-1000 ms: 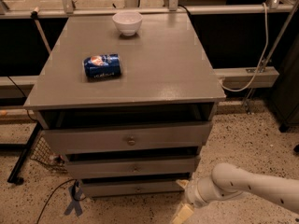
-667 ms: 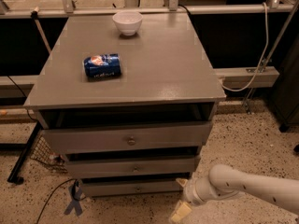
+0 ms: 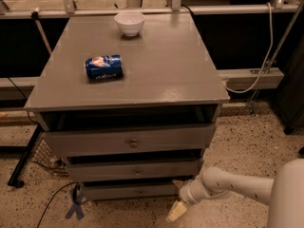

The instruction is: Open bottom drawer

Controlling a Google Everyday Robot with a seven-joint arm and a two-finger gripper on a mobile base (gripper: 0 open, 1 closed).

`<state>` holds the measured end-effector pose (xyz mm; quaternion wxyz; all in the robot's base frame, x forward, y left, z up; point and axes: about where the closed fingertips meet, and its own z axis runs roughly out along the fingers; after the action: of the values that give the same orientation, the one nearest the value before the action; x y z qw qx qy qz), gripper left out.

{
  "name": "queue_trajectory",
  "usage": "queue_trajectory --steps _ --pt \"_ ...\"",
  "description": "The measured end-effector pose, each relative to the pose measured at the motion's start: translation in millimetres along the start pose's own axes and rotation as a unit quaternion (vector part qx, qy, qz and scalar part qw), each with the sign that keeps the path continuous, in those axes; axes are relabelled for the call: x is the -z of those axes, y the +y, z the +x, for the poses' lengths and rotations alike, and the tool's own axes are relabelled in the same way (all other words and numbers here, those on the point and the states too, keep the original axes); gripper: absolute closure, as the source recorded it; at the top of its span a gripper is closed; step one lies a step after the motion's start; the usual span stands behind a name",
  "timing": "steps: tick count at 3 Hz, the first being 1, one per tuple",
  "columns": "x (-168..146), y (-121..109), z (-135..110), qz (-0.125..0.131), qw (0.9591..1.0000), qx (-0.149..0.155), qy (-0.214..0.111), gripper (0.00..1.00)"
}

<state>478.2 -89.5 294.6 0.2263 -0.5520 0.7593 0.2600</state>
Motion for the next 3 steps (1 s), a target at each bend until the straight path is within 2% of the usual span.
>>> queue_trajectory --steps 2,3 --pt "-7 -3 9 0.009 0.9998 0.006 0.014 0.00" --pt "-15 -5 14 0.018 0.9989 0.027 0.035 0.00"
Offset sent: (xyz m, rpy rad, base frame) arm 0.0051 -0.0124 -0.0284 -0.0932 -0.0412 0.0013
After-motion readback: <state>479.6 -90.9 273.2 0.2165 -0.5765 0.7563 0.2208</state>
